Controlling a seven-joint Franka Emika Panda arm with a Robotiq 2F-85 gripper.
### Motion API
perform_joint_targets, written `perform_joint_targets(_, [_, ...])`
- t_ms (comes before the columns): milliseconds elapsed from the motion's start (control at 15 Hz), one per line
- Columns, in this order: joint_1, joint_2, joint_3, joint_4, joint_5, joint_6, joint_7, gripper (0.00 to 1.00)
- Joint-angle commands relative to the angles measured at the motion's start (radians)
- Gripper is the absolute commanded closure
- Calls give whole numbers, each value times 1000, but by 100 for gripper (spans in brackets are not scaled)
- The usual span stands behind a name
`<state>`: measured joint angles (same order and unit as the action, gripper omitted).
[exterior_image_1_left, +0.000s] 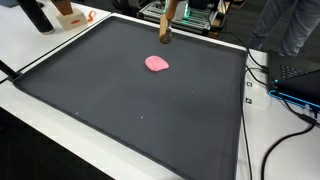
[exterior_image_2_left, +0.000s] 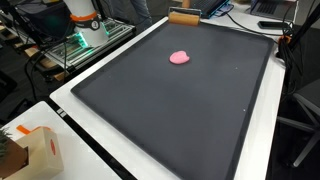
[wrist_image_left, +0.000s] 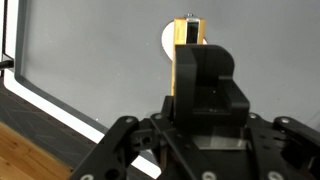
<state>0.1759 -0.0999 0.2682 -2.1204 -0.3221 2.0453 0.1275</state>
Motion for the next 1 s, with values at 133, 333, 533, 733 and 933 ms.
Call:
perform_joint_targets(133, [53,113,36,71,-117,-62,171,76])
perform_joint_targets(333, [86,177,36,100,-120,-78,199,76])
perform_joint_targets(533, [108,228,25,122,-112,-59,212,76])
perform_joint_targets(733, [127,262,15,139,-124,-53,245,76])
perform_joint_targets(933, [142,288,7,155,-119,-63,277,76])
